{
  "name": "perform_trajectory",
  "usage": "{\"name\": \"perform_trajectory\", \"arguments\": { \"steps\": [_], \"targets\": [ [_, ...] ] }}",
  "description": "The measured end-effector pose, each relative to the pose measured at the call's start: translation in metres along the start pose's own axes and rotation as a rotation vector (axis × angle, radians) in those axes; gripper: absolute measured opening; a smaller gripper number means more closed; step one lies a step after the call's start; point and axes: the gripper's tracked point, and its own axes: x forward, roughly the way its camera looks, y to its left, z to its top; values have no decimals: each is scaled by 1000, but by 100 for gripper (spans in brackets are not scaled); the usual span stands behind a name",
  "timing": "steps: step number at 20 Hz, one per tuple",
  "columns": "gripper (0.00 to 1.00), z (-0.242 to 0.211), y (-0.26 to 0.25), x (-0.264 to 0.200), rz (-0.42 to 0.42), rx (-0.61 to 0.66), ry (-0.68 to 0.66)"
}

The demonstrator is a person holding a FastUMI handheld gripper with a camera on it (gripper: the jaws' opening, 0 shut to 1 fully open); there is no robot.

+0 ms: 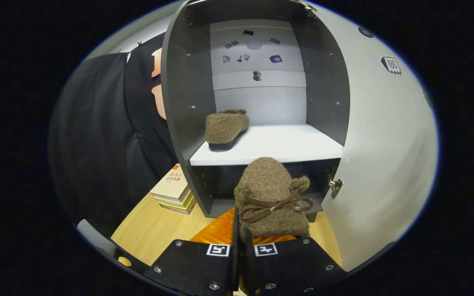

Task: Open the shoe cabinet door, grab the shoes and put them into the shoe cabinet, then close the shoe cabinet door.

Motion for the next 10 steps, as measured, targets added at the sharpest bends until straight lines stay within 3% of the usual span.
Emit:
{"name": "perform_trajectory", "arguments": {
  "steps": [10],
  "targets": [
    [8, 113, -32, 57, -12, -57, -100]
  ]
}}
